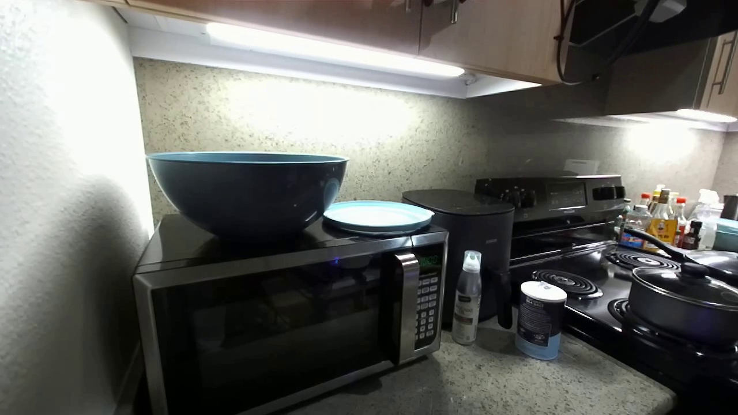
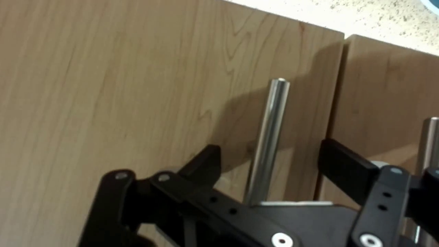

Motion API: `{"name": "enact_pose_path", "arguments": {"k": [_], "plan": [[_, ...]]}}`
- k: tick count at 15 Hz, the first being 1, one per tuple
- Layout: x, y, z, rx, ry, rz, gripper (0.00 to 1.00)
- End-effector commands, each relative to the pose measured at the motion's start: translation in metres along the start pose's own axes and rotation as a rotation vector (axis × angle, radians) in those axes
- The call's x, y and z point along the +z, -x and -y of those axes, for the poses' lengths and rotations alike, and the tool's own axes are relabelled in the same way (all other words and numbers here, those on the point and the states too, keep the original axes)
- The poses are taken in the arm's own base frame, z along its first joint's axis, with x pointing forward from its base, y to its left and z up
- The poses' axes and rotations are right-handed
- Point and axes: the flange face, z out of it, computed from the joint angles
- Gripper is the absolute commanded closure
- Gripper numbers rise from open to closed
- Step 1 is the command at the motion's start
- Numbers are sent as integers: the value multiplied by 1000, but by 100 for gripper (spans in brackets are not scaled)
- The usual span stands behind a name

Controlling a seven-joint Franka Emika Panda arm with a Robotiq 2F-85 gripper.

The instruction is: Open the right upper cabinet door.

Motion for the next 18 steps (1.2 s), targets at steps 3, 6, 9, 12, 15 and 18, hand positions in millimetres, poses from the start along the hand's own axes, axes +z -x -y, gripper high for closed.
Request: {"name": "enact_pose_path", "arguments": {"k": [3,6,9,12,15,18], "plan": [[8,-12,1,15,49,-25,63],[3,-13,2,20,73,-35,83],[0,-10,-1,31,97,-38,96],[-6,-5,-6,59,100,-36,100],[-16,6,-10,77,118,-19,95],[-38,17,-9,137,155,-20,96]]}}
